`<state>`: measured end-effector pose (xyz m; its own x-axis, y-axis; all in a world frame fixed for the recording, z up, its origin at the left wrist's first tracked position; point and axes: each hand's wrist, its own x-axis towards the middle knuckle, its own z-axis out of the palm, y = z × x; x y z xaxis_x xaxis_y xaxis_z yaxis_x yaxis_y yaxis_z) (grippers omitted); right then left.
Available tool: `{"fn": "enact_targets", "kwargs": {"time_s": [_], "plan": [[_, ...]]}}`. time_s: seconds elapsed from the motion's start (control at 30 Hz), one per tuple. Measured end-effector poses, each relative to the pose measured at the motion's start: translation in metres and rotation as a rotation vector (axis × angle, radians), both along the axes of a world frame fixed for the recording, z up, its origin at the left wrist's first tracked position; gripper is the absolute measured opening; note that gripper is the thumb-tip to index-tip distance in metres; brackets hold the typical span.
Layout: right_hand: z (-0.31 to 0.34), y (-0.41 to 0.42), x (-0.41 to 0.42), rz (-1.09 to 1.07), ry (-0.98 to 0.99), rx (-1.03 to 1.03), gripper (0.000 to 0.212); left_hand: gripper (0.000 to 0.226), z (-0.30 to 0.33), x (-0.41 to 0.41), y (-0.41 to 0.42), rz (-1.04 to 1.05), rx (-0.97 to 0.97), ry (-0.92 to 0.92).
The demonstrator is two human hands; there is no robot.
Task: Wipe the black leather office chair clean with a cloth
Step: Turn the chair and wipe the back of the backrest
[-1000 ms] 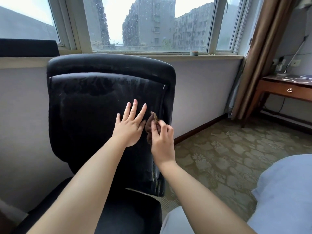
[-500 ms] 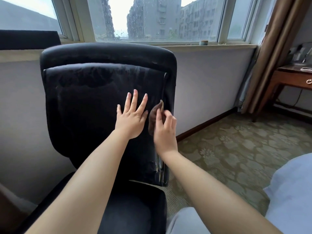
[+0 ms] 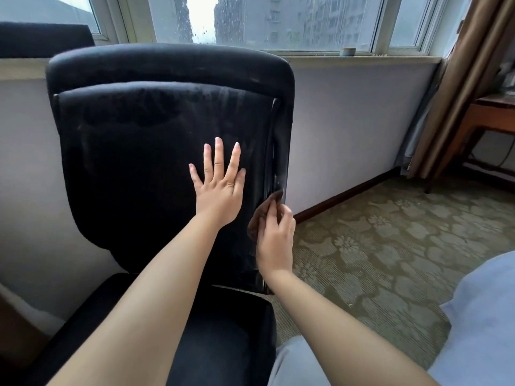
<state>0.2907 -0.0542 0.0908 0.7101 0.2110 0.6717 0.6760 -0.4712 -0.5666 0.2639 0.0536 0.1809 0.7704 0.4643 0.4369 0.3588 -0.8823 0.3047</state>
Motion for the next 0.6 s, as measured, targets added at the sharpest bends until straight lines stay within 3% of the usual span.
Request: {"fn": "enact_targets", "kwargs": {"time_s": [0.13,0.33,0.6], "plan": [[0.012,0.008,0.009,-0.053,-0.057,0.03,0.04,0.049,-0.008,0.003,0.0,0.007,-0.015,-0.064],[-0.014,-0.003,-0.009,0.007,0.058,-0.001,0.055,0.05,-0.016,0.002,-0.007,0.005,-0.045,-0.1],[0.041,-0.001,0.022,0.026,-0.08,0.011,0.049,0.052,-0.018,-0.002,-0.011,0.007,-0.047,-0.058]]}}
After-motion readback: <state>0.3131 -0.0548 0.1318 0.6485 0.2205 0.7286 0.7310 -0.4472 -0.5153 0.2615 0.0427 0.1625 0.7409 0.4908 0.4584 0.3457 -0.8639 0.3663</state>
